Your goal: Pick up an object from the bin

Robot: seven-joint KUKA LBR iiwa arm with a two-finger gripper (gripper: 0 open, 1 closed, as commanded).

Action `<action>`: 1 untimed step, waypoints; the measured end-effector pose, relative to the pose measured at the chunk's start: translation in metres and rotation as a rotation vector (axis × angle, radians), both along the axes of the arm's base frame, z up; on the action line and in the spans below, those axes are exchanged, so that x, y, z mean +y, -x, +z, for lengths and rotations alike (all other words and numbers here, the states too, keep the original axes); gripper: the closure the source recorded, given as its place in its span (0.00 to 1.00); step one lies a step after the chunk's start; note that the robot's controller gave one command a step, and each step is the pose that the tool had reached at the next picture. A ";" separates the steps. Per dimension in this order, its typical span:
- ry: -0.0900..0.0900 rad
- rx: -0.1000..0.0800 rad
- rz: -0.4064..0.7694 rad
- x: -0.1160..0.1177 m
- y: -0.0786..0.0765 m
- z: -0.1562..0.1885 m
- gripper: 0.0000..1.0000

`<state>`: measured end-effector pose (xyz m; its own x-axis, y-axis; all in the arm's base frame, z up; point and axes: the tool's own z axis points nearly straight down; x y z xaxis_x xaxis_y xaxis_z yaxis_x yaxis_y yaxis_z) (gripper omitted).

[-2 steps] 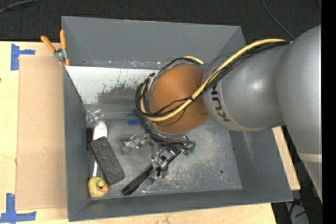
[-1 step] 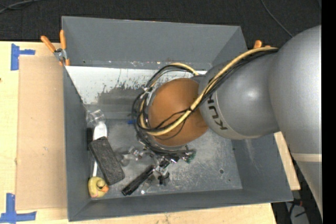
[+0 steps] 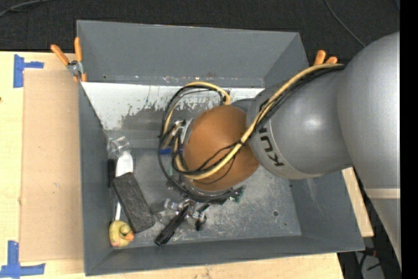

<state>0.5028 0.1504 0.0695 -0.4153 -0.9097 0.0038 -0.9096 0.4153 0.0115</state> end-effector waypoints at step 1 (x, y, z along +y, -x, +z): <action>0.000 0.000 -0.001 0.000 0.000 0.000 1.00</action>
Offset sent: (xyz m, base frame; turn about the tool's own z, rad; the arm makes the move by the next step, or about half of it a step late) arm -0.0001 -0.0001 0.0492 0.0004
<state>0.5028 0.1503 0.0695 -0.4158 -0.9094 0.0038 -0.9094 0.4159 0.0114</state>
